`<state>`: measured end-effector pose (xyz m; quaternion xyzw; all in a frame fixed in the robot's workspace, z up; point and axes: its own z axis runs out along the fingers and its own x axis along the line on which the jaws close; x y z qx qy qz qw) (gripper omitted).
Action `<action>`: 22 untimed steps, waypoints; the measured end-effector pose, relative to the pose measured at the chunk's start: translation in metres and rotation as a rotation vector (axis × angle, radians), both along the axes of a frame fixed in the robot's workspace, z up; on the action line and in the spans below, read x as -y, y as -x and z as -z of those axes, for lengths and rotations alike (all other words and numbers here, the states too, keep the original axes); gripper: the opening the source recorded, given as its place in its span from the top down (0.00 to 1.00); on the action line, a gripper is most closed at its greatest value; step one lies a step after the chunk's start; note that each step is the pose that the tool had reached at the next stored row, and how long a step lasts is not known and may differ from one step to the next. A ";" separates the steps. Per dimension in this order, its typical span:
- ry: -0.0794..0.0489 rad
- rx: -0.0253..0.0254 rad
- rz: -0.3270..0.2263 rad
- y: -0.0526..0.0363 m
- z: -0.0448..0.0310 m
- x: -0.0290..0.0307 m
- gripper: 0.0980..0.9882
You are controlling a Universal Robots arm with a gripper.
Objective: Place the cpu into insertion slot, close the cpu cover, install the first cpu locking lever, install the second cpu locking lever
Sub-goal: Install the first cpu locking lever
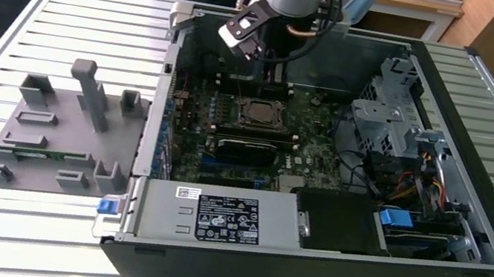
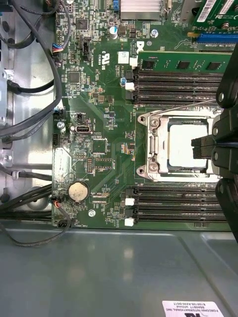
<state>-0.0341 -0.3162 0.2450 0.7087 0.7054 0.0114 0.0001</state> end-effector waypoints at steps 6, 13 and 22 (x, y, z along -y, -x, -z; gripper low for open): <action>0.000 0.0000 0.000 0.0000 -0.0032 0.0000 0.99; 0.000 0.0000 0.000 0.0000 -0.0098 0.0000 0.99; 0.000 0.0000 0.000 0.0000 -0.0219 0.0000 0.99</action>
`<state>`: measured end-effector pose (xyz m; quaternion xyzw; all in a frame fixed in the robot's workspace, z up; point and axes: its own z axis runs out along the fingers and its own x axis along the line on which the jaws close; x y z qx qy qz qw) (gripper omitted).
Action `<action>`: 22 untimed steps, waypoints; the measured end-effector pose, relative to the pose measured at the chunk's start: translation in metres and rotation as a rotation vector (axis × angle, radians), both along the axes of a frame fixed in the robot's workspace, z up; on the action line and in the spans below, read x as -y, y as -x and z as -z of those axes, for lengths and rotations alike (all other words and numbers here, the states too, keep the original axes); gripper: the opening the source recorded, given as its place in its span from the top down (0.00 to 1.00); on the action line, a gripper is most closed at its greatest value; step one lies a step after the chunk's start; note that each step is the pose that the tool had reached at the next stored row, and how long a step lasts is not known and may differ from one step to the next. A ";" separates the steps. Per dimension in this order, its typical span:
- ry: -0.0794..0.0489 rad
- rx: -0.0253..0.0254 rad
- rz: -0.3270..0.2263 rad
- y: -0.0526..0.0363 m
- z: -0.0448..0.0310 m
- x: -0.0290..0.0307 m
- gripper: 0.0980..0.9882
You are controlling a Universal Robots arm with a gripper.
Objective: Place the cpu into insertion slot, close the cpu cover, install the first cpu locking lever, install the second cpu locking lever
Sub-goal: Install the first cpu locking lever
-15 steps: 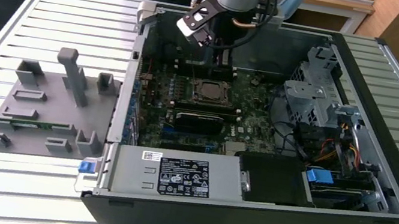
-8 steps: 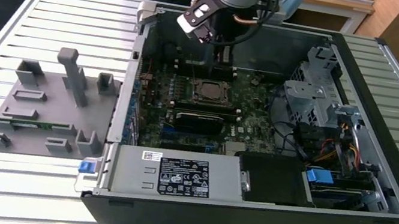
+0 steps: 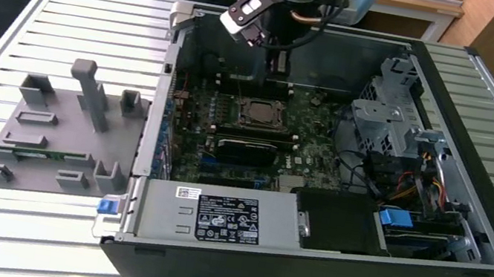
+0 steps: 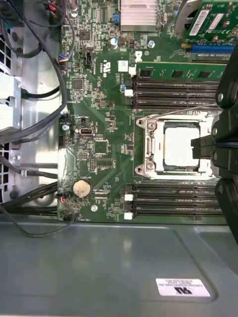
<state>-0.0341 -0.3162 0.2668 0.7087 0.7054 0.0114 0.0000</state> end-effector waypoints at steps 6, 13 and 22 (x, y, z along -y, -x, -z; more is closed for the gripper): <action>0.000 0.0000 0.000 0.0000 -0.0073 0.0000 0.99; 0.001 0.0000 -0.101 0.0001 -0.0074 0.0000 0.99; 0.001 0.0001 -0.252 0.0001 -0.0073 0.0000 0.99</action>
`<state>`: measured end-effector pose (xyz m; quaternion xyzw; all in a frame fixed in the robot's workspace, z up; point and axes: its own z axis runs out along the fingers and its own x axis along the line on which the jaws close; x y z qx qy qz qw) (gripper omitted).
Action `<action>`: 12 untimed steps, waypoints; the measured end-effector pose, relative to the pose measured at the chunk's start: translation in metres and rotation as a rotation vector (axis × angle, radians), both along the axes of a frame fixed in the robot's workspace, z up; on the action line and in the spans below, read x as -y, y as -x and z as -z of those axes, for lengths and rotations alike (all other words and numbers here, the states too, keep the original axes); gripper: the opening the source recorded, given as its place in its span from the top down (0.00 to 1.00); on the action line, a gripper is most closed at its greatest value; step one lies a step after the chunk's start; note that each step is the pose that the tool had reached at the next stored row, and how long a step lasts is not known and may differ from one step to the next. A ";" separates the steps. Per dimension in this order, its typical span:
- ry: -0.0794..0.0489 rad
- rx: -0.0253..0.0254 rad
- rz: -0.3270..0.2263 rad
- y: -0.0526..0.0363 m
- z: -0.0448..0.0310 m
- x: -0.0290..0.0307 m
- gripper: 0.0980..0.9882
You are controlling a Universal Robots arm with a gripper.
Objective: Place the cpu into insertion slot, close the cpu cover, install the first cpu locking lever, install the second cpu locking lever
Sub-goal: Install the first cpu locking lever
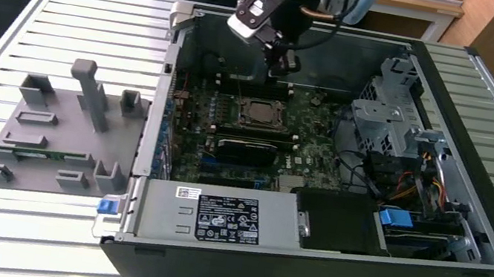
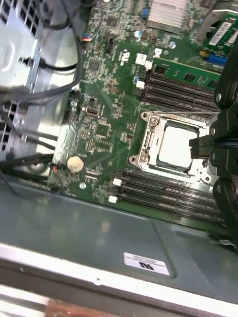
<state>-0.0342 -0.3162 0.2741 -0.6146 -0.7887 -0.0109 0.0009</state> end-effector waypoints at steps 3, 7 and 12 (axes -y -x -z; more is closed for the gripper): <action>0.000 0.0000 -0.034 0.0000 0.0000 0.0000 0.99; 0.000 0.0000 -0.089 0.0000 0.0000 0.0000 0.99; 0.000 0.0000 -0.150 0.0000 0.0000 0.0000 0.99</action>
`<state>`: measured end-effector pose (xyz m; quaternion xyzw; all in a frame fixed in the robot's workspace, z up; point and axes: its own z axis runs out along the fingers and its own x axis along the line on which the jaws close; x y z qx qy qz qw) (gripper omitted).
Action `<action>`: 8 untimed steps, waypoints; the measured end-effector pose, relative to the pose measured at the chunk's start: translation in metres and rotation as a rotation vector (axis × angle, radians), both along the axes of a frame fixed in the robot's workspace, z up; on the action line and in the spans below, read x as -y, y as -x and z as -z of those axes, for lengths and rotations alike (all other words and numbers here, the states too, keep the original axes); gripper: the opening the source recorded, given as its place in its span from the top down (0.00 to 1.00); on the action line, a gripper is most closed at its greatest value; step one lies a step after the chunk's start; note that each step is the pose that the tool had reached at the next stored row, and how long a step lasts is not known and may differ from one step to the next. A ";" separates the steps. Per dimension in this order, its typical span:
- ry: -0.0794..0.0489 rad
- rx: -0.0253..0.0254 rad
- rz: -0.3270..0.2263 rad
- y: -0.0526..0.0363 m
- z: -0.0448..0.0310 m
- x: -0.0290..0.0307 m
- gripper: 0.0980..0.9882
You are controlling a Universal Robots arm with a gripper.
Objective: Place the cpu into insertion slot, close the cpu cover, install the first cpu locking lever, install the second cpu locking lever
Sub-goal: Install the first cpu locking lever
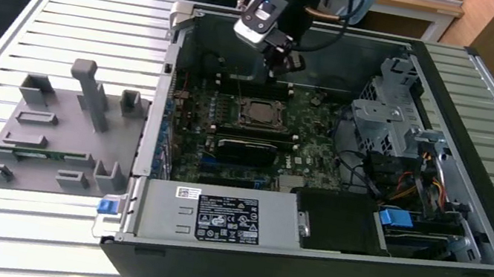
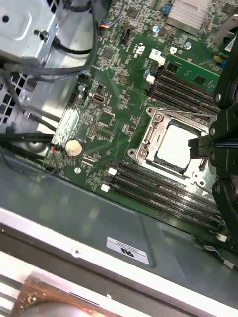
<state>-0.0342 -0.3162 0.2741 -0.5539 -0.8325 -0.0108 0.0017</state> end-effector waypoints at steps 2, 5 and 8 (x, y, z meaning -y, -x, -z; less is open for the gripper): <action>0.000 0.0000 -0.017 0.0000 0.0000 0.0000 0.99; 0.000 0.0000 -0.042 0.0000 0.0000 0.0000 0.99; 0.000 0.0000 -0.068 0.0000 0.0000 0.0000 0.99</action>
